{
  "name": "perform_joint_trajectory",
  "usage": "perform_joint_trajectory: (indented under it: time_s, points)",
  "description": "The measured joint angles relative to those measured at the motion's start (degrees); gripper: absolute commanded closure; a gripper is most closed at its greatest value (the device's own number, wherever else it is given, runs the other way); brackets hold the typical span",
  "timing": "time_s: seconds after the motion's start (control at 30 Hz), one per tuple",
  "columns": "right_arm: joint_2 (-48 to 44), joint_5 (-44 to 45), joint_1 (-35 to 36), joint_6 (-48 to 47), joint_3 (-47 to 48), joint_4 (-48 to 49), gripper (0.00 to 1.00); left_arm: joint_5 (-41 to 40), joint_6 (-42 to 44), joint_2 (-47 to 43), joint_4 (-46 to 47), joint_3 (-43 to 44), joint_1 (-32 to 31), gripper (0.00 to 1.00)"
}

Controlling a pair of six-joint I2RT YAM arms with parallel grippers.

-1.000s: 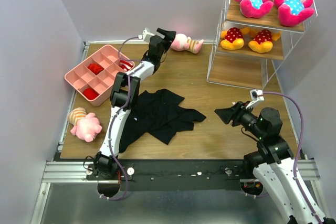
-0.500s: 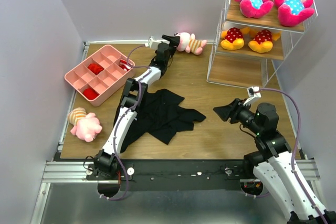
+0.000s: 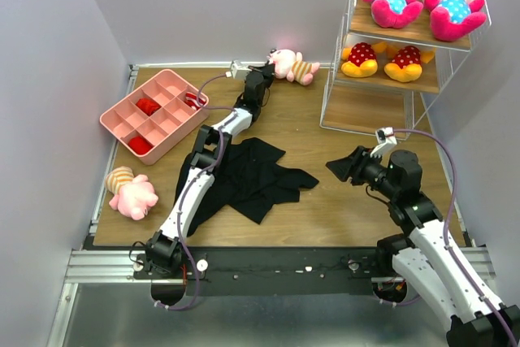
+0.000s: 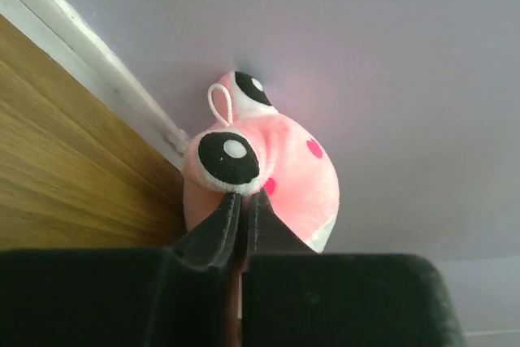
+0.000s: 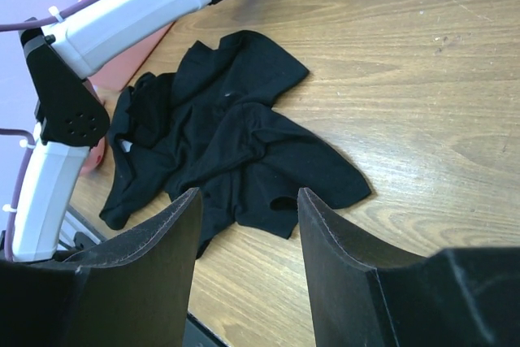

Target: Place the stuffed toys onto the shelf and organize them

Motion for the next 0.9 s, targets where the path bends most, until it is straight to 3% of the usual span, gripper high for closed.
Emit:
perform_joint_trajectory:
  time_s: [0.13,0.27,0.4,0.9]
  points:
    - [-0.4,0.0,0.0,-0.2,0.0,-0.1,0.42,0.1,0.4,-2.3,3.9,-6.6,0.1,1.0]
    - [-2.9,0.1,0.0,-1.0,0.0,-0.5,0.41,1.1,0.4,-9.4,8.4,-20.4,0.5,1.0]
    - [-3.4,0.2,0.0,-3.0,0.3,-1.7,0.41,4.9,1.3,-21.6,10.7,-35.7,1.6,1.0]
    - [-6.9,-5.2,0.1,-2.9,2.0,-5.5,0.41,24.9,9.3,-71.8,9.9,-73.8,5.7,1.0]
